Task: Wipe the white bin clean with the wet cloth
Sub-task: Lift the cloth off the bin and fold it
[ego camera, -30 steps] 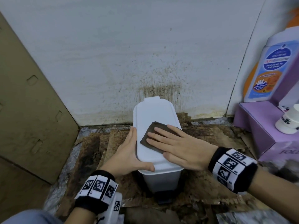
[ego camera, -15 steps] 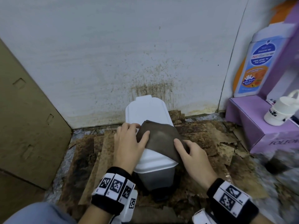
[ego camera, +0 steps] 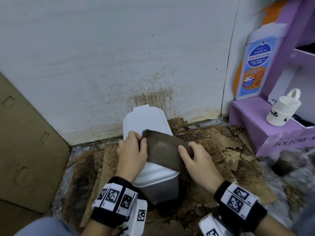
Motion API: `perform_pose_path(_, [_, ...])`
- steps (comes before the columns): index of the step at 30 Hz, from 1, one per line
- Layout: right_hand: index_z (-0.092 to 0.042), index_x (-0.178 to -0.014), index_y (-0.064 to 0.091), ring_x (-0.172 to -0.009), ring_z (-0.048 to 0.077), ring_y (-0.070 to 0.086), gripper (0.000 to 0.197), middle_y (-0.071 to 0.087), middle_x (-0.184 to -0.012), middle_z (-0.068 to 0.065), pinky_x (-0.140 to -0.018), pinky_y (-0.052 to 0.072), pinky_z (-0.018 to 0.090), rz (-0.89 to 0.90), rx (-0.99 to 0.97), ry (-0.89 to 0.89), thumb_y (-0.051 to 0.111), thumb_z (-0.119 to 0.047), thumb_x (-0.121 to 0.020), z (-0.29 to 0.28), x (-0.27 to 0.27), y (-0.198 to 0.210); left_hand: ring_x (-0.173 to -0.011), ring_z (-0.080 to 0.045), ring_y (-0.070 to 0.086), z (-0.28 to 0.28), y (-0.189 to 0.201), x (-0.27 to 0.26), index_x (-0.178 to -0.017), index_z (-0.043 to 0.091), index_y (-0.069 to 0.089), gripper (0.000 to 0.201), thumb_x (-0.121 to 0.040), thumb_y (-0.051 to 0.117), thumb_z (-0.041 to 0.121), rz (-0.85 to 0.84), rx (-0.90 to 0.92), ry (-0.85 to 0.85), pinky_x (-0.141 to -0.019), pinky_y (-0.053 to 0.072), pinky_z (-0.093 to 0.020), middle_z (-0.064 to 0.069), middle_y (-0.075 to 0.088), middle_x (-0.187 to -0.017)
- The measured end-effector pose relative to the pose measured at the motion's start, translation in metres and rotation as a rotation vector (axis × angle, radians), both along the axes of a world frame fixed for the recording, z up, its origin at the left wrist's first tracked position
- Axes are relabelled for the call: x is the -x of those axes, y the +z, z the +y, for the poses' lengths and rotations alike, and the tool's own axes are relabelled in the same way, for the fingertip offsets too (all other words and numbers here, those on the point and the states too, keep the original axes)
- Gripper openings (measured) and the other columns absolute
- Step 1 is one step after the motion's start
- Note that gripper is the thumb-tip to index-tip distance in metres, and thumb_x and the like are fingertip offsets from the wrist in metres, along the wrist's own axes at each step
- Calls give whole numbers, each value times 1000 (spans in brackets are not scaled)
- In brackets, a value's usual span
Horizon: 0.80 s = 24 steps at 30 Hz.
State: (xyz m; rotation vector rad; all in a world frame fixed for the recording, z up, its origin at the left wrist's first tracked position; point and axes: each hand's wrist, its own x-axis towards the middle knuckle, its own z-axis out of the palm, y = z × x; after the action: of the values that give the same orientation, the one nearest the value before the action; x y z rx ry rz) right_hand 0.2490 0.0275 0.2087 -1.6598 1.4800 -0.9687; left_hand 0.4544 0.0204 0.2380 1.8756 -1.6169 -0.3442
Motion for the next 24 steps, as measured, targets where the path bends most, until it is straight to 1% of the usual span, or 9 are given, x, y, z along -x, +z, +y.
perform_pose_path(1, [-20, -76, 42, -68, 10, 49, 35, 46, -76, -2, -59, 32, 21, -23, 16, 9, 47, -41, -103, -1, 3, 5, -82, -22, 52, -1, 3, 3, -97, 19, 45, 14, -106, 48, 29, 3, 13, -32, -77, 37, -41, 3, 55, -81])
perform_pose_path(4, [-13, -85, 41, -57, 11, 58, 31, 51, -72, 5, -53, 53, 29, -122, -17, 39, 46, -37, -105, -1, 23, 29, -62, -9, 53, -7, 10, 18, -100, 19, 42, 14, -108, 47, 29, 80, 45, -143, -60, 35, -33, 3, 56, -69])
perform_pose_path(6, [-14, -84, 39, -48, 8, 56, 30, 48, -65, 2, -47, 52, 26, -81, 8, 28, 47, -36, -105, -2, 45, 46, -56, -6, 51, -14, 17, 34, -100, 19, 44, 12, -107, 50, 27, 180, 88, -194, -53, 30, -25, 5, 56, -63])
perform_pose_path(8, [-18, -80, 38, -48, 5, 53, 32, 44, -59, -3, -46, 38, 17, 78, 120, -11, 48, -37, -104, -6, 73, 62, -62, -1, 56, -19, 25, 54, -100, 20, 49, 10, -106, 54, 27, 241, 128, -231, -54, 35, -21, 9, 62, -65])
perform_pose_path(10, [-21, -79, 41, -57, 5, 54, 32, 46, -59, -3, -51, 36, 19, 207, 212, -58, 49, -40, -102, -10, 104, 77, -70, 2, 60, -23, 35, 78, -98, 19, 56, 12, -105, 56, 28, 249, 165, -277, -58, 39, -16, 13, 66, -69])
perform_pose_path(13, [-20, -82, 47, -62, 9, 51, 31, 51, -65, -2, -57, 33, 24, 320, 268, -108, 48, -45, -100, -12, 149, 100, -66, 3, 58, -32, 52, 118, -91, 18, 60, 20, -105, 56, 31, 223, 194, -350, -56, 36, -15, 14, 63, -66])
perform_pose_path(17, [-23, -80, 48, -57, 7, 54, 28, 52, -60, -2, -56, 36, 32, 323, 270, -141, 50, -42, -101, -4, 204, 125, -67, -3, 58, -48, 72, 171, -93, 16, 62, 21, -105, 56, 32, 231, 221, -442, -58, 37, -23, 6, 67, -72])
perform_pose_path(20, [-18, -89, 54, -53, 18, 60, 29, 61, -61, 8, -55, 47, 39, 290, 216, -178, 48, -45, -100, 9, 247, 130, -69, -7, 61, -53, 81, 215, -91, 17, 60, 23, -105, 54, 35, 202, 211, -520, -58, 40, -27, 4, 68, -72])
perform_pose_path(24, [-14, -88, 56, -42, 16, 57, 30, 58, -53, 6, -41, 39, 21, 190, 150, -255, 49, -39, -102, 28, 295, 119, -71, -11, 61, -56, 76, 271, -90, 16, 59, 23, -104, 55, 34, 182, 177, -610, -59, 39, -30, 7, 65, -69])
